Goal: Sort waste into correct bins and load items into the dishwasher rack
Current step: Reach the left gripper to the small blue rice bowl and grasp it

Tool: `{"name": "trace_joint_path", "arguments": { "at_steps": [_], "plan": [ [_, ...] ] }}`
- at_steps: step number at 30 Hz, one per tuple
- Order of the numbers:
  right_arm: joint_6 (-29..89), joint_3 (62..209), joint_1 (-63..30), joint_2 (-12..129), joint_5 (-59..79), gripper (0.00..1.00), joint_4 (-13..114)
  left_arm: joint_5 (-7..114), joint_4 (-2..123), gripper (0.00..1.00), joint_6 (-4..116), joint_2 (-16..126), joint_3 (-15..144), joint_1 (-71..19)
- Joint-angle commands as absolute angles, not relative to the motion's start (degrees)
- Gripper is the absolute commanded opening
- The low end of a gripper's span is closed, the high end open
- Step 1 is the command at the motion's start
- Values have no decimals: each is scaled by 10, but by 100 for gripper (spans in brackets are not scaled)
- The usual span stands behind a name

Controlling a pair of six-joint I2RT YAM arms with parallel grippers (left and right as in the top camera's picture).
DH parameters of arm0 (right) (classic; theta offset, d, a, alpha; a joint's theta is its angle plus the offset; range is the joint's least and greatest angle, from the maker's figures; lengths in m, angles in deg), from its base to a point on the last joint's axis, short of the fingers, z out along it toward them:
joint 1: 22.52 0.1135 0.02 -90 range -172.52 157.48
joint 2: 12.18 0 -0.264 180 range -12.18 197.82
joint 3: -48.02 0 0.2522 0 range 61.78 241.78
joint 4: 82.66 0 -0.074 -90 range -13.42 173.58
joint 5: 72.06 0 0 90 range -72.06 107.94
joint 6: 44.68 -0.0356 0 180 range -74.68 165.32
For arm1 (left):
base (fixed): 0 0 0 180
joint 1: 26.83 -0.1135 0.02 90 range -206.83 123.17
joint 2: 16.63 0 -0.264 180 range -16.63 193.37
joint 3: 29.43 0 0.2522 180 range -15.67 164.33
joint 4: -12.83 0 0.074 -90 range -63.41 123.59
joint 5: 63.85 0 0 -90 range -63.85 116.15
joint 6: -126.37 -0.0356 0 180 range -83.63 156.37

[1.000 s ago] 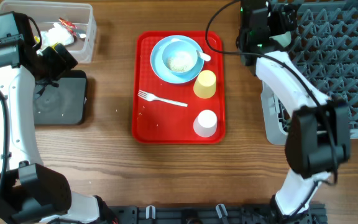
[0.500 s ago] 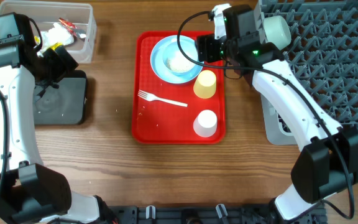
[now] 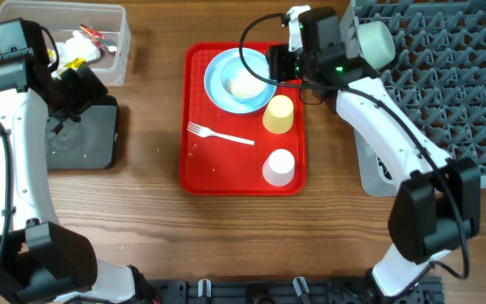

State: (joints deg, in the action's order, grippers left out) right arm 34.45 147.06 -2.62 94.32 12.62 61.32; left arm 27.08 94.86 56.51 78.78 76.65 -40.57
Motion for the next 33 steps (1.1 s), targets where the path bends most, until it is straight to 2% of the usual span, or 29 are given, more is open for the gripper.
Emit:
{"name": "trace_joint_path", "arguments": {
  "at_steps": [1,5,9,13,17,23,30,33],
  "plan": [
    [304,1476,-62,936,125,68,614,306,947,100,482,790,769,-339],
    [299,1476,-135,893,64,69,580,287,907,100,440,791,769,-219],
    [316,1476,-218,858,38,79,519,240,821,100,423,795,769,-98],
    [353,1476,-291,839,39,79,455,226,725,100,423,830,769,-13],
    [346,1476,-332,837,27,79,429,228,646,100,454,894,769,10],
    [347,1476,-335,837,24,79,406,261,558,99,516,985,777,3],
    [349,1476,-334,837,24,79,378,261,555,86,503,1036,778,-7],
    [349,1476,-334,837,24,79,370,257,562,70,504,1050,778,-13]
  ]
}}
